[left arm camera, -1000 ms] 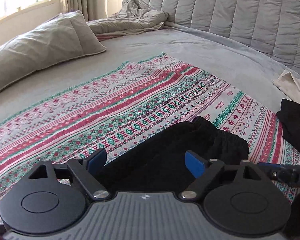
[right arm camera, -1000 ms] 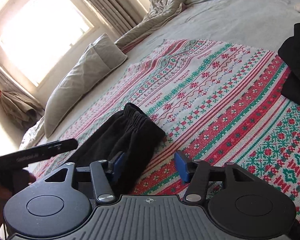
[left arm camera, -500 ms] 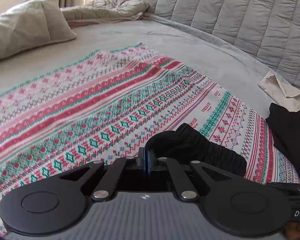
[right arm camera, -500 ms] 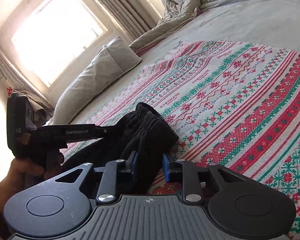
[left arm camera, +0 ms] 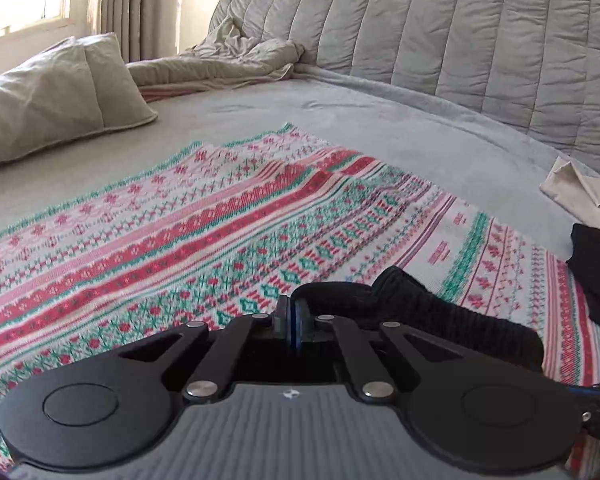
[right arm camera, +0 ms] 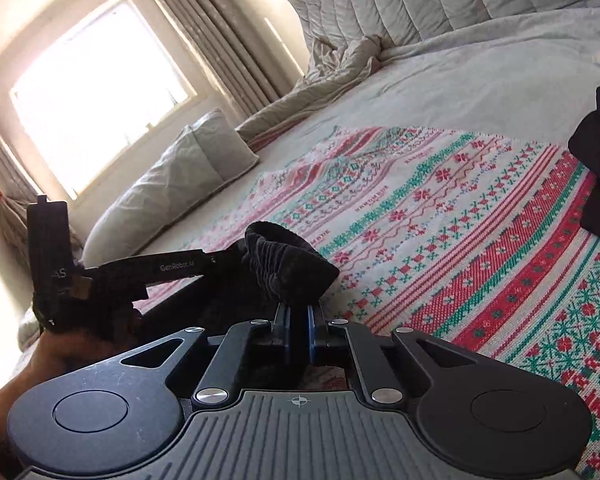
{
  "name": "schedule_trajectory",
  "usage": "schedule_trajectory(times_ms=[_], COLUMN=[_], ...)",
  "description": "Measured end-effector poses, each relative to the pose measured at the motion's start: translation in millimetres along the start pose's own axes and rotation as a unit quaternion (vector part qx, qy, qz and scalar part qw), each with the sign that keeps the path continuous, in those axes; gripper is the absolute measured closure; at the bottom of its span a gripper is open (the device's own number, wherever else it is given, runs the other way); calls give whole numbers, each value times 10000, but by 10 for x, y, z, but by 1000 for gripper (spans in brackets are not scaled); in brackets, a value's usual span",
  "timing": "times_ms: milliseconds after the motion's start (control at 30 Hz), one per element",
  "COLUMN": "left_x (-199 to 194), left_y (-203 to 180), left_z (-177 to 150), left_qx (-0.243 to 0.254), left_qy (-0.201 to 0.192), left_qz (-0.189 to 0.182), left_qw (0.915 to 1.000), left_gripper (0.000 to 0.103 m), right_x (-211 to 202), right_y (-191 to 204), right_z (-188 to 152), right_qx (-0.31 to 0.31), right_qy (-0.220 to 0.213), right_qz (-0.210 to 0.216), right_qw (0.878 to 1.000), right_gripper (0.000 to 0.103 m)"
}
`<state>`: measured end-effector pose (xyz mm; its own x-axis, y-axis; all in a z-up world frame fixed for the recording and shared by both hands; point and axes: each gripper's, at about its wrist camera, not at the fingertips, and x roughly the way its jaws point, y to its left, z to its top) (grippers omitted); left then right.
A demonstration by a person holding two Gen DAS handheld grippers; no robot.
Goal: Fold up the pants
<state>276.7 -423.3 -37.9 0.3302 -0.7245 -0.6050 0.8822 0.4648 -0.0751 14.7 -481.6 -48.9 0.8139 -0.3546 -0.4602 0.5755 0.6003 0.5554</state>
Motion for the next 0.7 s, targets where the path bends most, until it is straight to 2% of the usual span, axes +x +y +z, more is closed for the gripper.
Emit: schedule_trajectory(times_ms=[33,67,100,133,167,200,233,300,400,500,600,700], left_x=[16,3,-15,-37,-75,-129,-216,-392,-740,-1121,-1548,-1950], left_y=[15,33,45,44,37,30,19,15,-17,-77,-56,24], left_z=[-26,-17,-3,9,19,27,29,18,-63,-202,-394,-606], left_qx=[-66,-159,-249,-279,-288,-305,-357,-521,-571,-491,-696,-1001], left_qy=[-46,-82,-122,-147,-200,-280,-388,-495,-456,-403,-335,-259], left_qz=[20,20,55,134,254,366,490,645,739,915,1108,1371], left_qw=[10000,9998,9996,9994,9991,9985,9974,9953,9946,9938,9908,9851], left_gripper=[79,77,67,49,41,28,18,11,8,4,0,0], right_x=[12,6,-4,-19,-30,-52,-74,-140,-196,-182,-160,-137], right_y=[-14,-26,-35,-40,-37,-25,-2,71,193,343,551,744], right_z=[-3,-10,-7,-6,-4,-1,4,13,21,-33,-147,-269], right_qx=[31,68,93,100,80,29,-55,-314,-620,-894,-1298,-1514], right_qy=[46,45,20,4,-27,-69,-120,-263,-303,-84,183,495], right_qz=[-1,-23,-42,-58,-80,-115,-157,-206,-30,262,523,769], right_qw=[10000,10000,9999,9999,9999,9999,9998,9989,9976,9956,9900,9842], right_gripper=[87,85,82,78,77,76,76,76,76,76,76,76])
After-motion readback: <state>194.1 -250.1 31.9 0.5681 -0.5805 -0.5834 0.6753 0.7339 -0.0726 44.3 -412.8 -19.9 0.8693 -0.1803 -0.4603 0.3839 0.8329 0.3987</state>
